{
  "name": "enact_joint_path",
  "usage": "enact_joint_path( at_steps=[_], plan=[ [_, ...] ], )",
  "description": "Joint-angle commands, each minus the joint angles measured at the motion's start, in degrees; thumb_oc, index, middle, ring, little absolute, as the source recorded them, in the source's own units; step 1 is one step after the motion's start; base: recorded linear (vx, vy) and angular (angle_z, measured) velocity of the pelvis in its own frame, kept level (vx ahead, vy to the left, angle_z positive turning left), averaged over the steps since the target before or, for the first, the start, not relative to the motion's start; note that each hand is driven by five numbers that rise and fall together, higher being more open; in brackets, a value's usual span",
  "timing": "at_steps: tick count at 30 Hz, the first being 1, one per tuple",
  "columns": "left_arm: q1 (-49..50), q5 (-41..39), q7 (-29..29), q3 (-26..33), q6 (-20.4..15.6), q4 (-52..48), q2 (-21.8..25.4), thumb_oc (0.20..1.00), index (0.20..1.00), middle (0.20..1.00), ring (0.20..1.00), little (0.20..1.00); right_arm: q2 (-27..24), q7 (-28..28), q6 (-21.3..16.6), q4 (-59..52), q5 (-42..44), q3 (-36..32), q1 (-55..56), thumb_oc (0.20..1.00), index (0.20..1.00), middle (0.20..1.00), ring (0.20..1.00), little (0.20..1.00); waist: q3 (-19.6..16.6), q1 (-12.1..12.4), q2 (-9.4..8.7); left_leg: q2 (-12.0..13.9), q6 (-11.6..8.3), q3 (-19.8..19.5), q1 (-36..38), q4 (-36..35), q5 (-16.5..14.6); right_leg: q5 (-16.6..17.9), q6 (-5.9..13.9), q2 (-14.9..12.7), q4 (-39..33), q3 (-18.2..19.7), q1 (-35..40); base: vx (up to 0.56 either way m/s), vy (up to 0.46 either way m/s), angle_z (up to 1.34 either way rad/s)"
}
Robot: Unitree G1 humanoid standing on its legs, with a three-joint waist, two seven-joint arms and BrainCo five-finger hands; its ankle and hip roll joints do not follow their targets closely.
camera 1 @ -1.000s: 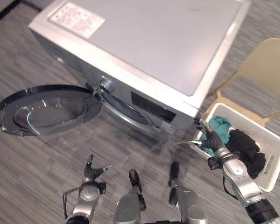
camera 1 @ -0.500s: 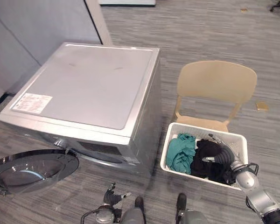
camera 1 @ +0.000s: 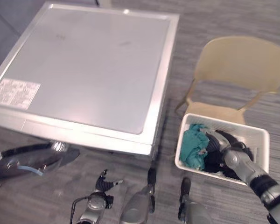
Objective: Grab the laundry basket,head to the washer,open it,put in the laundry and shut it.
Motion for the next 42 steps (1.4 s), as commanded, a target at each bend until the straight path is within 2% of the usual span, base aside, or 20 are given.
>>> enact_joint_path(
  at_steps=[1,2,7,8,9,10,11,15,16,20,25,28,36,38,39,40,41,42],
  plan=[
    [0.05,-2.23,2.0,-0.06,-1.92,0.4,0.24,1.0,1.0,1.0,1.0,1.0,0.01,-2.26,1.12,3.38,-6.35,5.02,-3.24,1.0,1.0,1.0,1.0,1.0,0.17,1.04,-1.67,2.44,-3.31,-1.29,-1.42,7.65,-8.78,-7.32,0.39,-0.43,7.09,1.35,-3.64,-0.11,-0.022,0.21],
    [-0.88,-2.96,2.56,-1.05,-2.22,0.44,0.05,1.0,1.0,1.0,1.0,1.0,1.88,-2.78,2.42,9.21,-8.79,7.52,-6.1,1.0,1.0,1.0,1.0,1.0,1.24,1.88,-0.79,2.27,-3.52,-1.76,-2.85,7.3,-7.75,-6.96,0.24,-0.63,7.16,0.79,-4.92,-0.11,-0.023,0.24],
    [-3.24,-5.13,3.81,-3.48,-2.65,0.29,-0.26,1.0,1.0,1.0,1.0,1.0,6.05,-4.88,6.2,22.76,-10.8,9.22,-11.15,1.0,1.0,1.0,1.0,1.0,4.31,3.31,2.02,2.16,-4.11,-3.16,-6.54,6.26,-5.04,-6.47,0.14,-1.16,7.91,-0.78,-8.7,-0.14,-0.048,0.19],
    [-3.6,-5.47,3.9,-3.77,-2.7,0.2,-0.48,1.0,1.0,1.0,1.0,1.0,6.23,-5.28,6.64,24.14,-9.63,8.51,-11.63,0.831,0.831,0.831,0.831,0.831,4.72,3.3,2.46,2.22,-4.27,-3.33,-7.11,5.99,-4.5,-6.4,0.1,-1.21,8.02,-1.01,-9.37,-0.16,-0.06,0.07],
    [-4.01,-5.52,4.16,-4.04,-2.7,0.27,-0.59,1.0,1.0,1.0,1.0,1.0,6.08,-5.66,6.8,25.06,-8.18,7.65,-12.4,0.598,0.598,0.598,0.598,0.598,5.4,3.32,2.82,2.35,-4.55,-3.4,-7.46,5.53,-3.97,-6.46,0.09,-1.12,8.09,-1.34,-9.82,-0.09,-0.043,0.03],
    [-4.03,-5.52,4.16,-4.04,-2.71,0.28,-0.6,1.0,1.0,1.0,1.0,1.0,6.08,-5.67,6.8,25.07,-8.18,7.66,-12.41,0.442,0.442,0.442,0.442,0.442,5.41,3.31,2.83,2.35,-4.55,-3.41,-7.46,5.52,-3.96,-6.46,0.09,-1.13,8.09,-1.35,-9.82,-0.11,-0.055,0.05],
    [-4.26,-5.69,4.22,-4.24,-2.71,0.39,-0.97,1.0,1.0,1.0,1.0,1.0,5.64,-6.33,6.74,24.74,-4.93,5.35,-12.5,0.2,0.2,0.2,0.2,0.2,5.58,3.12,3.25,2.71,-4.96,-3.46,-7.72,4.27,-2.87,-6.19,0.13,-0.93,7.67,-1.84,-10.45,-0.05,-0.029,0.07],
    [-3.66,-6.11,4.07,-3.9,-2.58,-0.37,-1.61,1.0,1.0,1.0,1.0,1.0,4.24,-7.39,5.82,19.02,0.94,1.73,-11.03,0.2,0.2,0.2,0.2,0.2,5.2,2.46,3.09,3.2,-5.52,-3.46,-7.39,2.15,-1.62,-5.9,0.26,-0.46,6.33,-2.26,-10.01,-0.06,-0.063,0.17],
    [-2.8,-6.72,3.94,-3.06,-2.46,-1.04,-1.97,1.0,1.0,1.0,1.0,1.0,2.84,-8.3,5.34,12.67,4.91,-1.63,-9.28,0.2,0.2,0.2,0.2,0.2,4.64,1.8,2.7,3.52,-5.83,-3.34,-6.65,0.8,-1.18,-5.94,0.27,-0.07,5.51,-2.44,-9.31,-0.02,-0.056,0.02],
    [-0.76,-7.4,3.54,-1.38,-2.2,-3.5,-2.38,1.0,1.0,1.0,1.0,1.0,1.07,-10.24,3.85,-0.6,10.45,-9.45,-4.19,0.2,0.2,0.2,0.2,0.2,2.84,0.42,1.85,4.03,-5.79,-2.77,-3.78,-0.35,-1.66,-6.01,0.18,0.59,4.21,-2.36,-6.91,0.0,-0.04,0.02],
    [1.97,-7.17,1.93,0.74,-1.59,-6.18,-1.86,1.0,1.0,1.0,1.0,1.0,-0.05,-9.6,1.14,-14.57,12.89,-15.99,2.88,0.2,0.2,0.2,0.2,0.2,0.27,-0.7,0.8,4.32,-5.19,-1.77,0.08,-0.7,-3.03,-6.11,0.31,1.07,2.71,-2.1,-3.07,0.07,-0.003,0.02],
    [5.34,-5.67,0.02,3.72,-0.43,-7.58,-1.48,1.0,1.0,1.0,1.0,1.0,1.07,-4.41,-2.3,-29.52,19.33,-22.66,12.79,0.2,0.2,0.2,0.2,0.2,-3.77,-2.11,-1.22,4.14,-4.08,-0.29,4.73,-0.12,-5.85,-6.33,0.94,0.86,1.32,-1.31,1.7,0.16,0.048,-0.15],
    [9.44,-4.85,-1.94,6.62,0.35,-9.33,-1.5,1.0,1.0,1.0,1.0,1.0,8.22,4.89,-4.58,-42.15,35.47,-27.09,24.12,0.2,0.2,0.2,0.2,0.2,-8.72,-3.01,-2.97,3.17,-2.21,1.56,9.75,-0.12,-8.51,-5.11,2.46,0.16,0.57,1.25,4.35,0.04,0.115,-0.24],
    [9.37,-4.91,-1.78,6.84,0.27,-10.03,-1.44,1.0,1.0,1.0,1.0,1.0,10.21,6.36,-4.99,-45.01,38.85,-26.92,24.81,0.2,0.2,0.2,0.2,0.2,-8.4,-3.11,-2.96,2.85,-1.56,2.09,10.38,-0.46,-8.47,-4.9,2.97,-0.23,3.07,1.93,3.1,-0.15,0.152,-0.44],
    [8.12,-5.1,-1.11,7.04,-0.13,-11.16,-0.69,1.0,1.0,1.0,1.0,1.0,11.78,7.26,-5.57,-45.95,41.85,-25.9,24.46,0.2,0.2,0.2,0.2,0.2,-7.01,-3.01,-2.81,3.26,-1.28,2.28,9.69,0.15,-7.92,-5.6,3.5,-0.33,7.91,2.33,1.13,-0.15,0.048,-0.44],
    [8.11,-5.11,-1.12,7.05,-0.12,-11.16,-0.68,1.0,1.0,1.0,1.0,1.0,11.79,7.26,-5.56,-45.95,41.86,-25.91,24.44,0.2,0.2,0.2,0.2,0.2,-7.01,-2.97,-2.85,3.24,-1.28,2.32,9.65,0.17,-7.92,-5.68,3.51,-0.36,8.08,2.38,1.01,-0.36,0.057,-0.4],
    [6.56,-5.0,-0.56,6.78,-0.38,-12.48,0.27,1.0,1.0,1.0,1.0,1.0,12.76,7.46,-6.18,-46.52,43.27,-25.25,24.25,0.2,0.2,0.2,0.2,0.2,-5.77,-2.77,-2.53,3.75,-1.05,1.75,8.47,1.32,-6.93,-8.52,3.31,0.68,14.44,3.58,0.61,-0.31,-0.012,-0.14],
    [6.07,-5.29,-0.44,6.75,-0.64,-14.14,0.67,1.0,1.0,1.0,1.0,1.0,12.89,7.45,-6.19,-46.94,43.21,-25.21,24.33,0.2,0.2,0.2,0.2,0.2,-5.74,-2.53,-2.48,3.75,-1.02,1.11,7.28,1.79,-6.08,-10.09,2.9,1.54,17.11,4.46,1.24,-0.41,-0.037,0.05]
  ],
)
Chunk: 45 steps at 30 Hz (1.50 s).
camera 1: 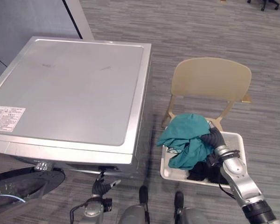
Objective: Grab the laundry basket,head to the washer,open it,put in the laundry and shut it.
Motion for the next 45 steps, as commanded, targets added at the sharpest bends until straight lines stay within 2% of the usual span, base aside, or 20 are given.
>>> enact_joint_path(
  at_steps=[1,5,7,10,11,16,17,19,20,22,25,33,37,39,40,41,42,43,44,45],
  plan=[
    [-1.4,-0.99,1.09,0.14,-2.17,-4.23,2.78,1.0,1.0,1.0,1.0,1.0,0.11,0.8,-5.18,-5.25,3.75,-0.72,-2.63,0.2,0.2,0.2,0.2,0.2,-0.11,2.5,-0.14,0.75,0.2,-2.97,-2.59,3.84,-4.16,-9.01,3.09,-0.27,15.88,2.72,-2.78,-0.28,-0.09,0.37],
    [-0.83,-0.92,0.52,-0.85,-2.51,-8.68,3.34,1.0,1.0,1.0,1.0,1.0,0.09,-0.38,-5.04,-5.2,0.83,-1.95,-1.7,0.2,0.2,0.2,0.2,0.2,-2.46,4.54,-0.39,-0.08,-0.06,-4.94,-6.66,3.39,-1.25,-11.92,2.26,3.19,21.63,5.99,1.6,-0.19,-0.109,0.7],
    [-0.36,-2.27,-0.58,-2.47,-2.85,-14.83,3.63,1.0,1.0,1.0,1.0,1.0,0.4,-1.76,-4.52,-3.01,0.81,-1.67,-3.83,0.2,0.2,0.2,0.2,0.2,-2.93,7.34,-0.44,-0.26,-2.83,-6.26,-11.1,2.94,2.88,-17.52,-1.81,5.45,11.22,6.1,6.56,-0.36,-0.235,0.47],
    [-0.09,-3.05,-1.57,-3.57,-2.9,-18.4,3.46,1.0,1.0,1.0,1.0,1.0,0.1,-3.25,-4.35,-1.19,0.51,-1.32,-5.34,0.2,0.2,0.2,0.2,0.2,-2.92,7.92,1.04,0.16,-5.02,-6.77,-13.14,0.47,5.6,-17.69,-3.29,7.88,5.57,5.95,6.51,-0.4,-0.183,0.25],
    [-0.65,-2.51,-1.79,-4.85,-3.09,-20.87,3.32,1.0,1.0,1.0,1.0,1.0,-0.48,-4.18,-4.09,0.3,0.25,-1.37,-5.95,0.2,0.2,0.2,0.2,0.2,-1.37,7.45,2.11,-0.17,-6.3,-6.66,-13.61,-1.14,4.99,-16.85,-3.73,8.38,5.52,4.44,5.25,-0.46,-0.117,0.4],
    [-1.96,-1.82,-3.59,-6.9,-4.14,-27.84,4.41,1.0,1.0,1.0,1.0,1.0,-1.43,-4.75,-3.34,0.71,-1.08,-0.97,-5.78,0.2,0.2,0.2,0.2,0.2,-0.62,5.33,1.03,0.29,-4.58,-4.4,-12.2,5.27,0.47,-12.97,-2.97,5.35,2.9,-0.57,3.99,-0.32,-0.027,0.85],
    [-2.92,-2.41,-4.08,-7.85,-4.63,-30.48,4.76,1.0,1.0,1.0,1.0,1.0,-1.48,-4.84,-3.13,0.52,-1.39,-0.64,-5.59,0.2,0.2,0.2,0.2,0.2,-0.89,4.38,-0.62,0.89,-3.64,-3.77,-10.09,10.24,-3.94,-11.69,-2.59,3.25,0.99,-2.65,3.76,-0.23,-0.001,0.69],
    [-3.7,-2.84,-4.23,-8.53,-4.96,-31.82,4.84,1.0,1.0,1.0,1.0,1.0,-1.4,-4.89,-3.19,0.61,-1.65,-0.37,-5.64,0.2,0.2,0.2,0.2,0.2,-1.35,3.91,-1.48,1.59,-3.54,-3.43,-8.71,12.66,-6.46,-10.9,-2.43,2.23,0.05,-3.89,3.41,-0.19,0.011,0.69],
    [-5.13,-4.25,-4.56,-10.17,-5.39,-33.8,4.61,1.0,1.0,1.0,1.0,1.0,-1.16,-4.89,-3.09,1.01,-1.27,0.26,-5.55,0.2,0.2,0.2,0.2,0.2,-2.03,3.22,-2.64,3.66,-3.69,-2.57,-5.06,15.52,-10.26,-10.46,-2.4,0.77,-0.47,-5.92,3.16,-0.1,0.062,0.83],
    [-7.01,-5.16,-5.26,-12.63,-5.2,-35.51,4.21,1.0,1.0,1.0,1.0,1.0,-0.42,-5.08,-2.81,1.45,-0.33,0.29,-5.04,0.2,0.2,0.2,0.2,0.2,-3.34,1.62,-2.6,6.42,-4.33,0.01,-1.11,12.85,-10.01,-10.01,-2.08,-0.22,-1.03,-9.26,3.22,-0.07,0.101,0.83],
    [-8.92,-4.42,-6.29,-15.07,-4.85,-35.25,3.44,1.0,1.0,1.0,1.0,1.0,0.66,-4.43,-2.66,1.93,2.38,0.46,-5.1,0.2,0.2,0.2,0.2,0.2,-5.42,0.51,-1.82,4.95,-4.62,0.28,1.57,5.29,-9.06,-8.56,-1.19,-0.59,-1.9,-11.44,3.84,0.04,0.197,1.09],
    [-18.62,4.44,-8.75,-24.48,-3.91,-30.84,6.06,1.0,1.0,1.0,1.0,1.0,5.8,0.49,-1.24,4.17,13.71,8.87,-10.89,0.2,0.2,0.2,0.2,0.2,-7.5,1.12,-3.18,1.2,-2.33,-1.88,3.84,1.45,-9.52,-7.43,0.63,-2.18,-1.59,-9.31,4.43,0.01,0.162,0.32],
    [-23.72,9.62,-7.5,-28.64,-3.73,-27.47,4.92,1.0,1.0,1.0,1.0,1.0,8.22,1.54,-0.49,4.86,16.34,12.33,-12.39,0.2,0.2,0.2,0.2,0.2,-7.49,-0.61,-3.17,0.37,-1.19,-2.67,3.81,1.35,-9.47,-7.47,1.18,-0.28,0.48,-0.95,2.41,-0.02,0.05,0.21],
    [-24.63,9.95,-6.95,-29.16,-3.74,-26.7,4.27,1.0,1.0,1.0,1.0,1.0,8.87,1.76,-0.52,5.45,17.12,13.36,-12.83,0.2,0.2,0.2,0.2,0.2,-7.46,-0.56,-3.06,0.22,-1.0,-2.56,3.84,1.42,-9.46,-7.21,1.13,0.01,0.42,0.55,2.27,0.0,0.01,0.13],
    [-26.11,10.68,-5.83,-29.98,-3.78,-25.39,2.88,0.583,0.583,0.583,0.583,0.583,10.08,1.83,-0.11,7.09,18.59,15.49,-13.0,0.2,0.2,0.2,0.2,0.2,-7.67,-0.58,-2.91,0.12,-0.88,-2.61,3.95,1.31,-9.19,-7.32,0.8,0.28,0.11,1.5,2.49,0.01,-0.011,-0.27],
    [-26.38,10.89,-5.12,-30.01,-3.8,-24.83,2.1,0.304,0.304,0.304,0.304,0.304,10.89,2.11,0.14,8.01,19.56,16.5,-12.76,0.2,0.2,0.2,0.2,0.2,-7.86,-0.48,-2.82,0.01,-0.89,-2.71,4.15,1.09,-9.01,-7.4,0.64,0.39,-0.3,1.52,2.89,0.01,-0.012,-0.23],
    [-26.39,10.91,-5.09,-30.01,-3.83,-24.79,2.07,0.2,0.2,0.2,0.2,0.2,10.89,2.12,0.11,8.07,19.57,16.52,-12.78,0.2,0.2,0.2,0.2,0.2,-7.82,-0.52,-2.82,0.01,-0.9,-2.73,4.23,1.04,-8.99,-7.38,0.63,0.39,-0.36,1.49,2.98,0.02,-0.023,-0.07],
    [-26.49,10.67,-4.7,-29.83,-3.73,-24.39,1.51,0.2,0.2,0.2,0.2,0.2,11.16,2.24,0.27,8.88,20.19,17.19,-12.71,0.385,0.385,0.385,0.385,0.385,-8.06,-0.46,-2.78,-0.01,-0.96,-2.77,4.5,0.73,-8.83,-7.41,0.56,0.44,-0.77,1.3,3.38,0.03,-0.042,-0.02],
    [-26.22,9.96,-3.71,-29.29,-3.79,-24.38,0.95,0.2,0.2,0.2,0.2,0.2,11.49,2.48,0.79,9.9,21.08,18.22,-12.19,1.0,1.0,1.0,1.0,1.0,-8.44,-0.46,-2.59,0.0,-1.14,-2.91,4.97,-0.05,-8.35,-7.36,0.51,0.52,-1.58,0.69,4.13,0.03,-0.042,0.06],
    [-26.22,9.96,-3.72,-29.28,-3.79,-24.38,0.95,0.2,0.2,0.2,0.2,0.2,11.49,2.48,0.79,9.9,21.08,18.22,-12.19,1.0,1.0,1.0,1.0,1.0,-8.44,-0.47,-2.59,0.0,-1.14,-2.93,4.98,-0.06,-8.35,-7.36,0.51,0.52,-1.59,0.68,4.15,0.02,-0.049,0.11]
  ],
)
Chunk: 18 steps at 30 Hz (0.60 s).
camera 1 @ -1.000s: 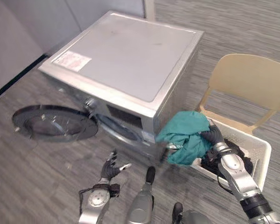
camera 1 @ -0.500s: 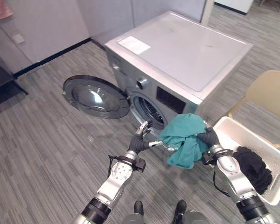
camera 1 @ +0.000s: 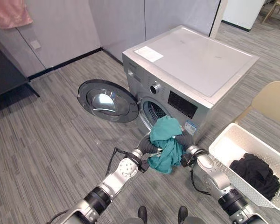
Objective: Grab the laundry basket,head to the washer,open it,put in the laundry and shut it.
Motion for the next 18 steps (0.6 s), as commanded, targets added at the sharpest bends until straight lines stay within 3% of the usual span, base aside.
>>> enact_joint_path(
  at_steps=[1,8,15,18],
  plan=[
    [-5.59,1.64,1.91,0.19,-3.5,0.12,-3.65,0.2,0.2,0.2,0.2,0.2,3.72,2.29,-1.32,-1.76,2.94,3.78,-2.31,1.0,1.0,1.0,1.0,1.0,-1.54,0.43,-2.33,-0.35,-0.99,-2.68,-0.32,0.13,-4.17,-6.39,0.56,1.91,0.91,2.55,1.53,0.0,-0.039,0.16],
    [-1.07,-1.53,4.04,5.19,-2.7,1.81,-3.51,0.2,0.2,0.2,0.2,0.2,1.29,1.58,-0.43,-0.96,0.64,1.42,1.15,1.0,1.0,1.0,1.0,1.0,-2.17,0.39,-1.71,-0.13,-1.67,-3.18,-0.01,-1.4,-2.73,-5.93,0.51,2.12,-1.03,0.24,2.74,0.0,-0.047,0.15],
    [5.21,-5.47,5.02,11.64,-2.38,2.31,-2.6,0.2,0.2,0.2,0.2,0.2,-2.83,-0.93,-2.36,-6.61,-4.16,-6.23,4.19,1.0,1.0,1.0,1.0,1.0,-2.65,0.08,-1.44,0.39,-1.94,-2.98,0.41,-1.55,-2.38,-5.86,0.12,2.58,-1.66,-0.29,3.32,0.0,-0.008,0.02],
    [12.97,-7.79,3.53,19.28,-3.02,-1.34,-0.18,0.2,0.2,0.2,0.2,0.2,-7.77,-1.17,-3.44,-12.11,-12.14,-15.03,12.42,1.0,1.0,1.0,1.0,1.0,-2.74,-0.27,-1.38,0.61,-1.92,-2.92,0.73,-1.48,-2.59,-6.26,0.01,2.74,-1.39,-0.33,3.53,0.05,-0.026,0.0]
  ],
)
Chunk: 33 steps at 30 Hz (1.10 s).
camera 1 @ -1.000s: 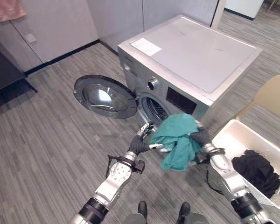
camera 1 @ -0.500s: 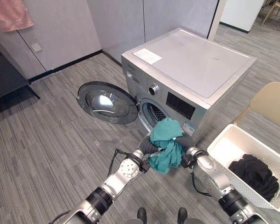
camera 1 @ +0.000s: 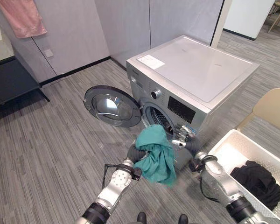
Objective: Grab the laundry basket,head to the washer,open it,put in the laundry and shut it.
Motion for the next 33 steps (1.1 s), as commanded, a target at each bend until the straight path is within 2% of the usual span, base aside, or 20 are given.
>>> enact_joint_path(
  at_steps=[1,3,6,11,14,16,17,18,21,23,25,27,28,29,30,31,32,33],
  plan=[
    [0.88,-4.55,-0.32,7.06,-3.31,-2.38,2.68,0.2,0.2,0.2,0.2,0.2,-2.8,-0.99,-4.49,-5.97,-7.22,-6.25,4.35,1.0,1.0,1.0,1.0,1.0,-0.85,0.0,-2.85,-1.07,-0.85,-0.23,-0.11,-0.05,-3.3,-7.07,0.62,0.55,2.97,2.49,0.02,0.03,-0.017,-0.01],
    [6.52,-5.44,-1.54,12.62,-3.52,-4.41,3.88,0.2,0.2,0.2,0.2,0.2,-4.19,-0.23,-4.32,-5.23,-10.94,-11.33,10.43,1.0,1.0,1.0,1.0,1.0,-0.83,-0.1,-2.88,-1.0,-0.81,-0.32,0.11,0.14,-3.62,-7.37,0.59,0.63,3.06,2.33,0.24,0.04,-0.027,-0.05],
    [11.71,-8.42,-2.41,19.05,-3.47,-4.04,3.36,0.2,0.2,0.2,0.2,0.2,-5.57,0.93,-3.54,-0.83,-15.39,-14.83,15.24,1.0,1.0,1.0,1.0,1.0,-0.04,0.29,-3.19,-0.98,-0.87,-1.03,-0.69,2.0,-4.19,-7.78,0.38,0.61,3.43,2.14,0.09,0.02,-0.037,-0.02],
    [13.01,-11.29,-2.93,22.6,-2.85,-2.6,2.54,0.2,0.2,0.2,0.2,0.2,-6.1,1.38,-3.48,6.8,-16.97,-15.03,14.69,1.0,1.0,1.0,1.0,1.0,2.21,1.29,-3.91,-1.3,-1.38,-2.59,-5.54,7.26,-4.83,-8.4,-0.27,0.16,4.37,0.47,-1.25,-0.06,-0.032,0.17],
    [11.47,-13.07,-1.76,23.27,-3.01,-0.17,2.0,0.2,0.2,0.2,0.2,0.2,-5.7,0.1,-3.91,12.2,-17.15,-14.25,13.38,1.0,1.0,1.0,1.0,1.0,4.72,2.98,-4.43,-1.81,-2.59,-2.81,-10.26,11.91,-5.06,-9.23,-0.93,-0.71,4.66,-3.29,-1.67,-0.07,-0.018,0.39],
    [10.77,-13.22,-1.14,23.2,-2.88,0.55,1.29,0.2,0.2,0.2,0.2,0.2,-4.97,-1.26,-3.39,15.43,-18.62,-13.64,13.18,1.0,1.0,1.0,1.0,1.0,5.38,3.38,-4.71,0.39,-2.32,2.31,-12.51,11.74,-4.07,-9.52,-0.9,-1.54,3.57,-8.0,-0.85,0.03,0.028,1.07],
    [10.76,-13.22,-1.14,23.22,-2.87,0.54,1.29,0.2,0.2,0.2,0.2,0.2,-4.97,-1.27,-3.41,15.47,-18.62,-13.62,13.14,1.0,1.0,1.0,1.0,1.0,5.37,3.34,-4.72,0.37,-2.32,2.27,-12.54,11.74,-4.06,-9.52,-0.9,-1.54,3.55,-8.04,-0.85,0.16,0.083,1.43],
    [10.48,-12.81,-0.69,22.7,-2.77,0.93,1.04,0.2,0.2,0.2,0.2,0.2,-4.56,-2.44,-3.03,17.05,-19.79,-12.83,12.61,1.0,1.0,1.0,1.0,1.0,5.46,3.28,-4.76,1.94,-2.39,6.83,-13.02,10.35,-4.01,-10.12,-0.26,-2.28,3.12,-10.41,0.34,0.18,0.117,1.2],
    [10.07,-11.94,-0.29,22.3,-2.62,1.02,0.78,0.2,0.2,0.2,0.2,0.2,-3.62,-3.41,-2.06,18.88,-20.41,-12.12,11.89,1.0,1.0,1.0,1.0,1.0,5.51,2.81,-4.53,4.21,-2.23,13.62,-13.94,9.43,-2.68,-10.3,0.25,-3.89,4.06,-14.41,0.82,0.19,0.205,1.22],
    [11.17,-11.11,-0.77,22.3,-2.4,0.61,0.49,0.2,0.2,0.2,0.2,0.2,-2.45,-3.3,-1.84,19.63,-20.83,-11.59,11.81,1.0,1.0,1.0,1.0,1.0,4.87,2.9,-4.5,3.9,-1.4,14.42,-13.15,8.79,-3.09,-11.09,0.84,-4.88,4.81,-16.05,2.33,0.28,0.265,0.74],
    [11.32,-10.44,-1.36,21.8,-2.06,0.49,0.94,0.2,0.2,0.2,0.2,0.2,-1.79,-3.4,-1.41,20.46,-21.41,-11.16,11.28,1.0,1.0,1.0,1.0,1.0,4.67,3.23,-5.04,2.52,-0.41,13.64,-13.59,9.86,-4.31,-11.09,1.28,-6.57,6.64,-16.13,2.71,0.28,0.256,0.57],
    [11.35,-9.47,-1.45,21.74,-1.84,0.73,1.68,0.2,0.2,0.2,0.2,0.2,-0.75,-3.3,-1.39,21.02,-21.68,-10.4,10.79,1.0,1.0,1.0,1.0,1.0,4.69,3.87,-5.68,0.78,1.06,13.19,-13.04,10.18,-6.24,-10.37,2.21,-8.94,11.45,-15.4,1.57,0.26,0.262,0.54],
    [10.96,-8.95,-1.4,21.39,-1.77,0.47,2.37,0.2,0.2,0.2,0.2,0.2,-0.42,-3.41,-1.41,21.03,-22.18,-9.72,10.07,1.0,1.0,1.0,1.0,1.0,5.19,3.83,-5.97,-0.02,1.85,12.59,-12.47,10.43,-7.38,-9.4,2.43,-10.05,15.64,-13.98,-0.02,0.19,0.183,0.41],
    [10.9,-8.94,-1.39,21.44,-1.75,0.46,2.42,0.2,0.2,0.2,0.2,0.2,-0.34,-3.43,-1.43,21.1,-22.21,-9.7,9.95,1.0,1.0,1.0,1.0,1.0,5.21,3.88,-6.13,-0.19,2.01,12.7,-12.52,10.5,-7.53,-9.63,2.61,-10.39,16.24,-13.8,-0.35,0.17,0.148,0.37],
    [10.39,-8.25,-1.11,21.13,-1.77,0.36,3.13,0.2,0.2,0.2,0.2,0.2,-0.25,-3.7,-1.45,20.77,-22.49,-9.18,9.24,1.0,1.0,1.0,1.0,1.0,5.74,3.83,-6.33,-0.9,2.76,11.96,-12.1,10.82,-8.44,-8.78,2.94,-10.52,19.14,-11.71,-2.07,0.23,0.203,0.25],
    [9.3,-7.7,-1.07,20.19,-1.62,0.35,3.77,0.2,0.2,0.2,0.2,0.2,-0.13,-3.63,-1.32,19.82,-22.88,-8.17,8.37,1.0,1.0,1.0,1.0,1.0,7.01,2.15,-5.85,-1.82,3.7,10.18,-9.97,10.0,-9.62,-8.8,2.86,-7.36,25.12,-4.51,-8.34,0.23,0.193,0.39],
    [9.27,-7.7,-1.07,20.21,-1.63,0.38,3.74,0.2,0.2,0.2,0.2,0.2,-0.16,-3.63,-1.3,19.82,-22.88,-8.16,8.33,1.0,1.0,1.0,1.0,1.0,6.96,2.31,-5.9,-1.85,3.73,10.38,-9.99,9.98,-9.71,-8.98,2.88,-7.45,25.51,-4.24,-8.66,0.24,0.188,0.36],
    [8.97,-7.56,-1.01,19.98,-1.67,0.31,3.85,0.2,0.2,0.2,0.2,0.2,-0.25,-3.78,-1.39,19.55,-23.13,-7.89,8.09,1.0,1.0,1.0,1.0,1.0,7.49,1.55,-5.39,-1.91,3.82,9.7,-8.58,9.4,-10.05,-9.76,2.64,-5.71,26.32,-2.17,-11.04,0.2,0.089,0.36]
  ],
)
